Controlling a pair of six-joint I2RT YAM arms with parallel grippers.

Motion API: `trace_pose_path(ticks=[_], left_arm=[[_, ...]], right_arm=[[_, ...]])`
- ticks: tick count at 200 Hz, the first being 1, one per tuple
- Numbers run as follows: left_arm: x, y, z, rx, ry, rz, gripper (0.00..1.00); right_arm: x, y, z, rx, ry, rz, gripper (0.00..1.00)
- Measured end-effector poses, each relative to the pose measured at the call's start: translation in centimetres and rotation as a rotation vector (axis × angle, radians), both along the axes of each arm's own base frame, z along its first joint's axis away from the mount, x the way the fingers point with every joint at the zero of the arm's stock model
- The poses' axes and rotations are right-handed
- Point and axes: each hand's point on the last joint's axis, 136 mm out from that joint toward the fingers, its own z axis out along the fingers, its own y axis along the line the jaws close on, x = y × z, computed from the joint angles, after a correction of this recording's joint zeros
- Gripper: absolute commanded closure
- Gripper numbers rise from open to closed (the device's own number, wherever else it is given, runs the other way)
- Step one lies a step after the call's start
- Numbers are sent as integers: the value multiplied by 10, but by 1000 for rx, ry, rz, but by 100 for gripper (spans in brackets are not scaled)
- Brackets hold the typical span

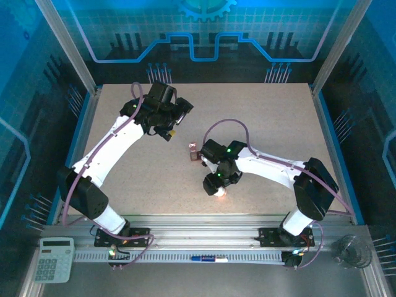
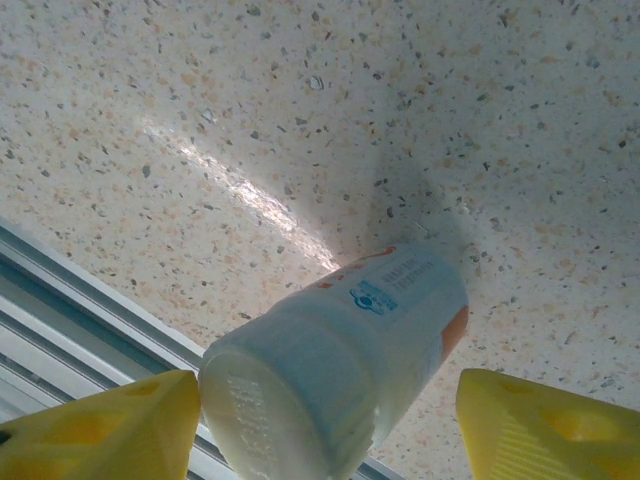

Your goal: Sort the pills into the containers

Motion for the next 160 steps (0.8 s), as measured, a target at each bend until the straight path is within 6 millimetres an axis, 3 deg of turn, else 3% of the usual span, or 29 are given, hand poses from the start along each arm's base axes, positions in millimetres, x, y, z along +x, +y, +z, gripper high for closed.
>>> trace_pose_path(ticks=[39,105,160], left_arm=[[3,-3,3,-14,-16,-7,1],[5,-9,8,-29,-37,-19,1],[7,-12,11,-38,-55,-25,1]], right_arm=[[1,-15,-6,-9,15,-40,32],[38,-36,9,130,-7,-226,34],[44,-33,10,172,-4,-245,29]])
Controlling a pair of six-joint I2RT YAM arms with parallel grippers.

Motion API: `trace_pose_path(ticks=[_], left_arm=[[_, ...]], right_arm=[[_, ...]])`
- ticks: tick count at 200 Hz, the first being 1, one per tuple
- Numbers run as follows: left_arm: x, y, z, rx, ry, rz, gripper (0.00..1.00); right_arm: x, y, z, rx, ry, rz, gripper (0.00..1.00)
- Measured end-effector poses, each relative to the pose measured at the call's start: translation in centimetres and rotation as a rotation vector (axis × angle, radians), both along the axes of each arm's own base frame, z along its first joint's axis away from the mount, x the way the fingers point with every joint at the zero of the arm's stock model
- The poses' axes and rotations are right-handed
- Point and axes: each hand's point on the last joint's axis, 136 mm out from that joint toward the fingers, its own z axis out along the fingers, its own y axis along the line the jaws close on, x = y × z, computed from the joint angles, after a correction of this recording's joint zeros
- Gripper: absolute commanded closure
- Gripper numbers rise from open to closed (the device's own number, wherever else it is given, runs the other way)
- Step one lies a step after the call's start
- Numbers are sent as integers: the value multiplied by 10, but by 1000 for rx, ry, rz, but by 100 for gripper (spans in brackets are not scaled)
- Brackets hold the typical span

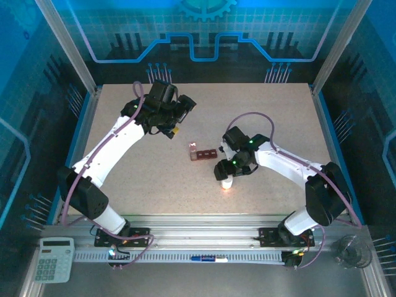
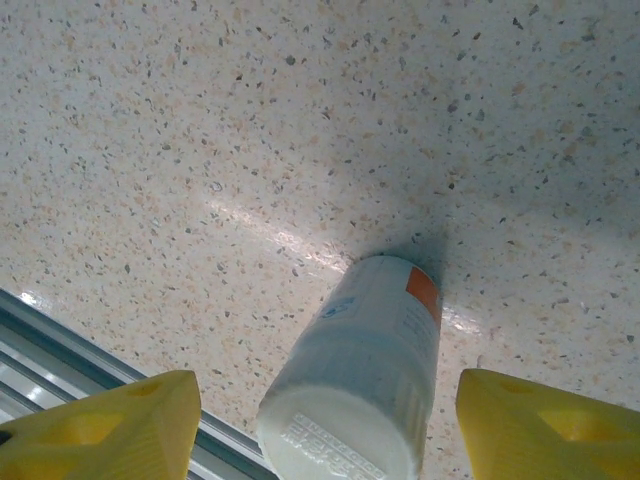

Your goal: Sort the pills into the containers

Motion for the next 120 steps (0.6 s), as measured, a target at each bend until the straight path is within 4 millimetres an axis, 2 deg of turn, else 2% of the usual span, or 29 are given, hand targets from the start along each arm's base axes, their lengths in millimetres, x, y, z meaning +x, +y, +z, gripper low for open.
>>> trace_pose_path(ticks=[76,120], left_arm=[[4,-8,10,0,-36,-29,1],[5,-9,7,8,-32,-35,1]], right_arm=[[-7,-1,-4,-21,3,31,29],[-16,2,-6,-53,-6,80,38]])
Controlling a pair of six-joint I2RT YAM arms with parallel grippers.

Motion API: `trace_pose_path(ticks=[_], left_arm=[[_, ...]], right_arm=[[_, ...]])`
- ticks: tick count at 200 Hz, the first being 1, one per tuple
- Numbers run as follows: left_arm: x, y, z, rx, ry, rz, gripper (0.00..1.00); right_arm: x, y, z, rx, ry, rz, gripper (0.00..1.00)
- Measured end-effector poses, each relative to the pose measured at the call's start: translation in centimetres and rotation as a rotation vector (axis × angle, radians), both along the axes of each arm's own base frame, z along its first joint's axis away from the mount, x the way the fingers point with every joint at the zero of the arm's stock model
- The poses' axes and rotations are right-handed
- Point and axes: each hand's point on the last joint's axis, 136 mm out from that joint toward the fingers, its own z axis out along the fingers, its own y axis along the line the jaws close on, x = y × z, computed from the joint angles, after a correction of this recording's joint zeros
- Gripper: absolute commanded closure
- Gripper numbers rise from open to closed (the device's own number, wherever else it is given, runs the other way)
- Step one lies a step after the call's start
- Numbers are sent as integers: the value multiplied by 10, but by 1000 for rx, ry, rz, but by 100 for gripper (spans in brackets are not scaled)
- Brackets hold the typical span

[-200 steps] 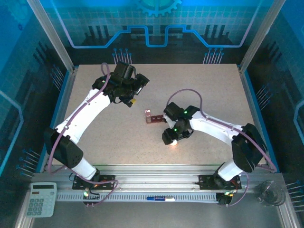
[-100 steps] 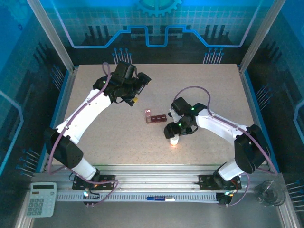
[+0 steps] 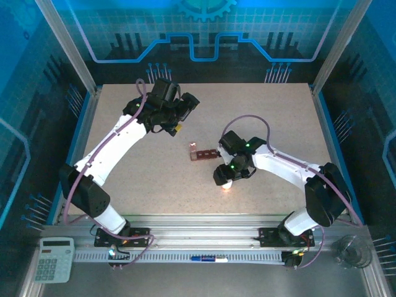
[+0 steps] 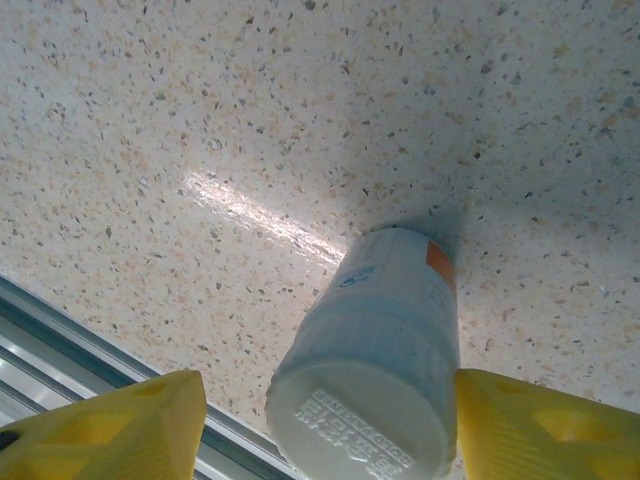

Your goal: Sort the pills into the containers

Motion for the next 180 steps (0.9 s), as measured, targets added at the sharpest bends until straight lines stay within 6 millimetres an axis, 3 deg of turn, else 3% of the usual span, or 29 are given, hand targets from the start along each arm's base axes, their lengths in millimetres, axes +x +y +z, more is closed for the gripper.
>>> trace_pose_path(ticks=[66,133,160,180], left_arm=[[-2,1,-14,14,22,-1,1],[-5,3,-40,41,49,-14,1],[-8,4,-51,53,69,-16,1],[-9,5,-54,59,66,-19,1]], right_arm=[[1,-4,-4,-29,-8,12,55],[-2,-4,-12,-33,-9,21,42],[-4,-4,-15,-41,-4,27,43],[-4,-3,-16,-42,-7,30,53]])
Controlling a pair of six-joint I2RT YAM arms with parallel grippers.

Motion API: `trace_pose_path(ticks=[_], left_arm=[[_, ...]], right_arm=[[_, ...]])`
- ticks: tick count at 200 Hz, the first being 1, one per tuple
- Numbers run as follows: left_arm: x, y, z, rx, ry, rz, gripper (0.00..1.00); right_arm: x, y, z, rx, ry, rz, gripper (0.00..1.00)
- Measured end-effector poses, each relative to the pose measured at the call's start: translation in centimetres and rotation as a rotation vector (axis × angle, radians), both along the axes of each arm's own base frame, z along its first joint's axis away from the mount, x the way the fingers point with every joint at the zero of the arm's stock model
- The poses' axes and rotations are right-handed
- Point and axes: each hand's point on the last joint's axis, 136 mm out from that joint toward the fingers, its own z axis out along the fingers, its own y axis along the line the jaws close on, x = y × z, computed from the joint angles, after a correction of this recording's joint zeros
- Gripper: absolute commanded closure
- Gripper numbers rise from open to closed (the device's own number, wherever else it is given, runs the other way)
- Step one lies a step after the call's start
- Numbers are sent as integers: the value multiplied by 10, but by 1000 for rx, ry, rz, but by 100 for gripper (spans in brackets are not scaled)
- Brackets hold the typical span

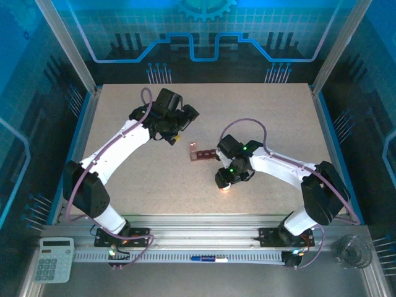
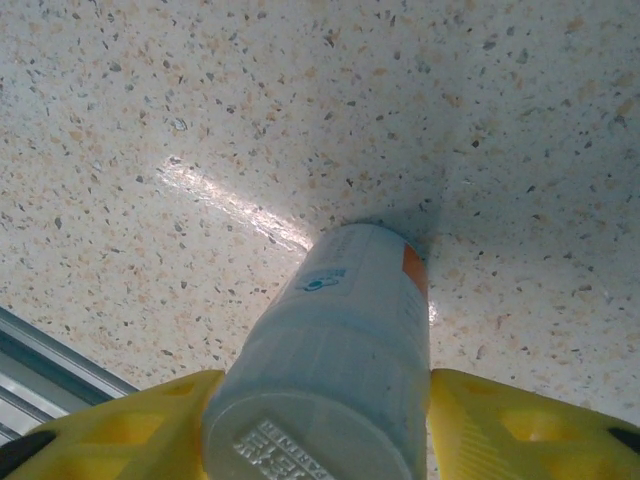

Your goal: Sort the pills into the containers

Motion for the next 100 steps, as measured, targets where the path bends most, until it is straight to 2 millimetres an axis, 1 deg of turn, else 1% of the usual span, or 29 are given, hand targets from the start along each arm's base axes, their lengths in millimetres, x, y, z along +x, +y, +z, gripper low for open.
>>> trace_pose_path(ticks=[20,31,73,100], left_arm=[[0,1,-2,6,-16,-11,1],[-2,2,-5,8,-25,-16,1],[-11,9,-22,44,-70,-53,1],[-16,17,-27,86,-138,-92,1]], right_arm=[[2,0,1,-3,-11,0,66],[3,1,1,0,-17,8,70],[5,1,5,4,-35,1,73],[8,2,22,41,-86,-9,73]])
